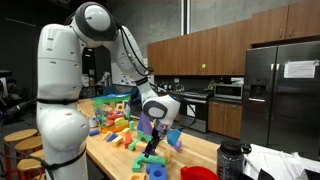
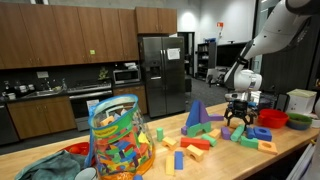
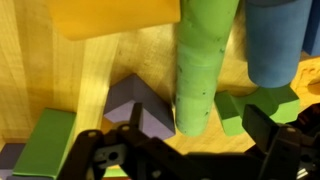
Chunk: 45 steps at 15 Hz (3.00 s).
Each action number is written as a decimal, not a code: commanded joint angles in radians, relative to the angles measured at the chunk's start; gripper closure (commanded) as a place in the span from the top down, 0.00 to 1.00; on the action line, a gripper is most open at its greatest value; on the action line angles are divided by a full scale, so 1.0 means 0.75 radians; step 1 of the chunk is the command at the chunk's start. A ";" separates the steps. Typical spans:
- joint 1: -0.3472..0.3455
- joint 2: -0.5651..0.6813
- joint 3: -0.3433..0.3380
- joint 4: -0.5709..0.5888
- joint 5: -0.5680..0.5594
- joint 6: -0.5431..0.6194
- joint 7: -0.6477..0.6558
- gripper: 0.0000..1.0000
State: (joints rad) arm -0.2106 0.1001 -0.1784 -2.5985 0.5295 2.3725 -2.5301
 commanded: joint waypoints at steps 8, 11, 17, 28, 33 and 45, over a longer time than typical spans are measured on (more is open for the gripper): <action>-0.055 0.098 0.013 0.040 0.051 -0.019 -0.051 1.00; -0.090 0.137 0.009 0.061 0.082 -0.048 -0.078 1.00; -0.145 0.170 0.006 0.150 0.079 -0.126 -0.067 1.00; -0.162 0.175 0.003 0.178 0.090 -0.166 -0.079 1.00; -0.197 0.213 -0.007 0.217 0.097 -0.215 -0.103 1.00; -0.367 0.311 0.164 0.351 0.082 -0.359 -0.093 1.00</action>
State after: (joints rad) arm -0.4377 0.3147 -0.0939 -2.3633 0.5854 2.1248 -2.6002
